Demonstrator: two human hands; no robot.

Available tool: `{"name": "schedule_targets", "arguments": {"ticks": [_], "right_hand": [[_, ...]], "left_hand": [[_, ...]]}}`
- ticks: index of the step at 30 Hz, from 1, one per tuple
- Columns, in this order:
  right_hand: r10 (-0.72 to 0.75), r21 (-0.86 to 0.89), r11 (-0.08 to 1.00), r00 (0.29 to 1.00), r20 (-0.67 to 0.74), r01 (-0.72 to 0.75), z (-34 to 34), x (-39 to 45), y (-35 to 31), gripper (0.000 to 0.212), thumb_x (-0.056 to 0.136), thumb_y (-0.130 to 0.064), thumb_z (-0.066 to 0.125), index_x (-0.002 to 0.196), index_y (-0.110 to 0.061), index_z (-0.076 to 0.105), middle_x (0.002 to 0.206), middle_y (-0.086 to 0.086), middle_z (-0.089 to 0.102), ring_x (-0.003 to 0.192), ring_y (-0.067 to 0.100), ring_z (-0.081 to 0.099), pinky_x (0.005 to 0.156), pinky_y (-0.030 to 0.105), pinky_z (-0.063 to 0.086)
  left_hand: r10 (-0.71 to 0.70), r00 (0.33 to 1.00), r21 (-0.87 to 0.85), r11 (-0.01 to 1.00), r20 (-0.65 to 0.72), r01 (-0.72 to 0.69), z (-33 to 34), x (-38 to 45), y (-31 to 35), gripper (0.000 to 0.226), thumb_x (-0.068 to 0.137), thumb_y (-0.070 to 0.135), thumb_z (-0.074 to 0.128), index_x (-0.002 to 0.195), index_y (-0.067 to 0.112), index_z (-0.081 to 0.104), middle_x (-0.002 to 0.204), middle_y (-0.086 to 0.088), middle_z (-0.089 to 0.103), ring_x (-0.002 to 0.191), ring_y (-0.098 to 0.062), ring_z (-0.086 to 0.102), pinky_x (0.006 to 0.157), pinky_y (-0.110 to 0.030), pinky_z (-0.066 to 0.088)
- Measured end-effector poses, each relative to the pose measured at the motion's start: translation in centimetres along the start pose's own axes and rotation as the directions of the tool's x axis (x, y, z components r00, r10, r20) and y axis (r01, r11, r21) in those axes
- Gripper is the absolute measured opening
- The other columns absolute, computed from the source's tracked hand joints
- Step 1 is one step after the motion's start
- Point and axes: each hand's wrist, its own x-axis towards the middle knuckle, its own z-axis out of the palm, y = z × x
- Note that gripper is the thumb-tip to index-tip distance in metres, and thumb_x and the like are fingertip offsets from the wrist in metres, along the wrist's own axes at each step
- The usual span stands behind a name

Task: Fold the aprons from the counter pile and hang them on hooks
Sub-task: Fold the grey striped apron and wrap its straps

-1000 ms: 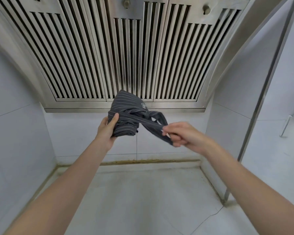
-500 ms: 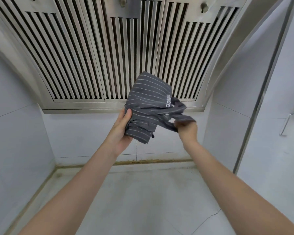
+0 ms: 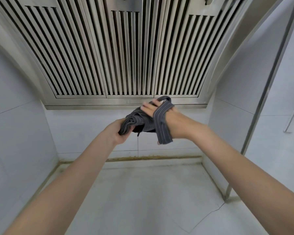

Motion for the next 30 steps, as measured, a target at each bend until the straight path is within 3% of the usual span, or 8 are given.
{"name": "schedule_targets", "arguments": {"ticks": [4,9,12,15,17,21,25,30], "right_hand": [[0.065,0.143,0.989,0.977,-0.201,-0.037,2.0,0.1,-2.3,0.079,0.081,-0.011,0.07,0.147,-0.017,0.027,0.135,0.009,0.053,0.127,0.027,0.046,0.106,0.038,0.037],[0.506,0.451,0.777,0.862,-0.034,-0.439,2.3,1.0,-1.0,0.031,0.093,-0.005,0.051,0.122,0.005,0.051,0.119,0.024,0.056,0.113,0.037,0.053,0.099,0.043,0.042],[0.553,0.362,0.781,0.833,-0.022,-0.509,3.7,1.8,-0.1,0.015,0.09,-0.01,0.055,0.105,-0.007,0.056,0.101,0.008,0.058,0.102,0.029,0.059,0.087,0.033,0.046],[0.526,0.214,0.836,0.849,-0.051,-0.505,4.1,2.1,-1.3,0.015,0.092,-0.009,0.043,0.085,-0.01,0.056,0.087,0.004,0.06,0.087,0.027,0.06,0.069,0.029,0.04],[0.466,0.192,0.872,0.883,-0.049,-0.45,4.0,1.9,-1.8,0.012,0.092,-0.011,0.045,0.089,-0.01,0.056,0.089,0.005,0.061,0.087,0.026,0.059,0.068,0.029,0.041],[0.295,0.156,0.945,0.955,-0.015,-0.289,3.5,0.9,-1.9,0.013,0.09,-0.016,0.056,0.103,-0.014,0.058,0.097,0.004,0.064,0.09,0.025,0.061,0.065,0.031,0.045],[0.159,0.045,0.987,0.976,-0.15,-0.154,3.7,0.2,-2.8,0.021,0.087,-0.018,0.058,0.108,-0.016,0.055,0.101,0.004,0.064,0.091,0.028,0.06,0.068,0.032,0.045],[0.481,0.79,0.593,0.855,-0.196,-0.152,2.2,-1.0,-0.6,0.033,0.086,-0.014,0.067,0.117,-0.017,0.059,0.113,0.001,0.066,0.104,0.017,0.061,0.088,0.027,0.048]], "left_hand": [[-0.021,1.0,0.108,0.994,0.011,0.019,1.1,0.0,-0.5,0.02,0.098,0.0,0.04,0.088,-0.001,0.057,0.087,-0.017,0.059,0.072,-0.021,0.062,0.05,-0.022,0.056],[-0.071,0.989,0.232,0.972,0.128,0.04,1.4,-1.8,-1.1,0.026,0.101,0.02,0.039,0.108,-0.001,0.052,0.105,-0.022,0.06,0.087,-0.028,0.064,0.071,-0.03,0.059],[0.388,0.912,0.777,0.529,0.135,-0.34,2.3,-2.4,-2.4,0.041,0.094,0.043,0.05,0.118,0.011,0.041,0.105,-0.011,0.056,0.084,-0.021,0.064,0.084,-0.034,0.054],[0.393,0.834,0.869,0.147,0.387,-0.473,3.5,-2.3,-4.6,0.048,0.084,0.043,0.064,0.109,0.012,0.038,0.096,-0.003,0.05,0.081,-0.014,0.056,0.069,-0.028,0.05],[0.366,0.867,0.869,0.232,0.339,-0.438,3.5,-1.4,-4.7,0.029,0.089,0.027,0.062,0.103,0.011,0.042,0.086,-0.001,0.052,0.079,-0.016,0.057,0.072,-0.032,0.054],[0.304,0.95,0.593,0.753,0.071,-0.285,2.6,0.1,-3.3,0.006,0.094,0.003,0.048,0.099,0.005,0.049,0.075,-0.007,0.054,0.062,-0.015,0.056,0.057,-0.021,0.055],[0.28,0.94,0.368,0.909,-0.195,-0.194,0.5,1.6,-2.5,0.016,0.091,0.0,0.043,0.076,0.004,0.048,0.063,-0.006,0.043,0.046,-0.014,0.044,0.036,-0.016,0.041],[0.171,0.958,0.326,0.941,-0.233,-0.089,-0.5,1.7,-2.4,0.02,0.091,0.0,0.043,0.072,0.004,0.047,0.068,-0.007,0.047,0.052,-0.016,0.05,0.035,-0.014,0.043]]}}
